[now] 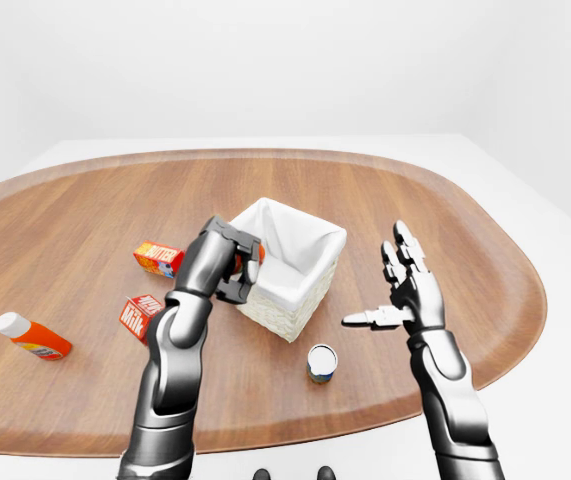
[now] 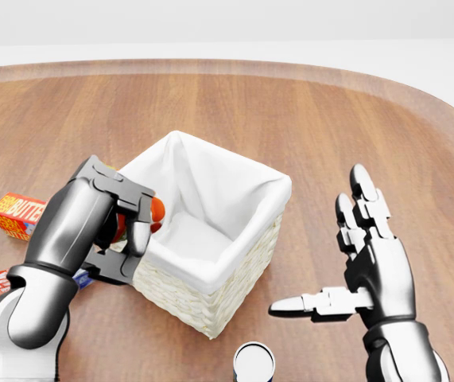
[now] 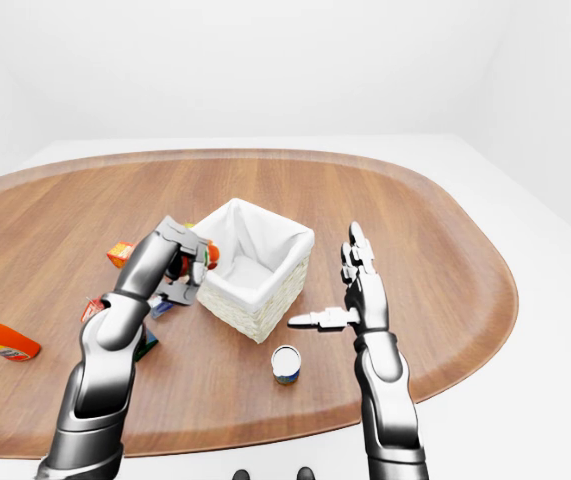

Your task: Pick up the tomato sauce, and put it in the basket.

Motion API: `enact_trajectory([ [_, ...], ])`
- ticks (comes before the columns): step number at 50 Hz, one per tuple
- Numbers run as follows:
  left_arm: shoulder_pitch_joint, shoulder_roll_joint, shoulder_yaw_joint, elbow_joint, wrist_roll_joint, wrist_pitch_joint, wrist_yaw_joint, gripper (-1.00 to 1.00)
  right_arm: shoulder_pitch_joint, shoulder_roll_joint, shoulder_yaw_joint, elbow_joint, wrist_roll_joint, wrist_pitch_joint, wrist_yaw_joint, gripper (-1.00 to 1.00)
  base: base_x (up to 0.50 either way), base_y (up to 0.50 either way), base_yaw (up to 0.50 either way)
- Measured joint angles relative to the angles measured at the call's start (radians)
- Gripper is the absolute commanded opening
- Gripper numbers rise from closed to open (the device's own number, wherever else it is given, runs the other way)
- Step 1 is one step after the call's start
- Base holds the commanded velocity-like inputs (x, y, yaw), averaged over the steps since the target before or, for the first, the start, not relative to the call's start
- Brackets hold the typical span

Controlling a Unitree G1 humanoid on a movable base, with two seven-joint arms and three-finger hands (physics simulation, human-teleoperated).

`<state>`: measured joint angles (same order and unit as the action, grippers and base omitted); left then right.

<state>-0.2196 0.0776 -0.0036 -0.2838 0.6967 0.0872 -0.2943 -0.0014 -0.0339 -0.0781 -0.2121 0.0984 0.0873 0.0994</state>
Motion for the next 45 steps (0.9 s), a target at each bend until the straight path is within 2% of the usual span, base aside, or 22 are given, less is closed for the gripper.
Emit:
enact_trajectory([
  [16,-0.172,0.040,0.027,0.210,-0.073,0.000,-0.011,-1.00,0.001,0.000,0.000,0.005,-0.003,0.000,-0.001,1.00,0.00,0.00,0.00],
  [34,-0.347,0.061,0.026,0.477,-0.137,0.000,0.007,-1.00,-0.003,-0.001,-0.001,0.004,-0.002,0.000,-0.004,1.00,0.00,0.00,0.00],
  [45,-0.437,0.079,0.028,0.654,-0.187,0.000,-0.012,-1.00,-0.008,-0.002,-0.005,-0.002,0.004,0.000,-0.008,1.00,0.00,0.00,0.00],
])
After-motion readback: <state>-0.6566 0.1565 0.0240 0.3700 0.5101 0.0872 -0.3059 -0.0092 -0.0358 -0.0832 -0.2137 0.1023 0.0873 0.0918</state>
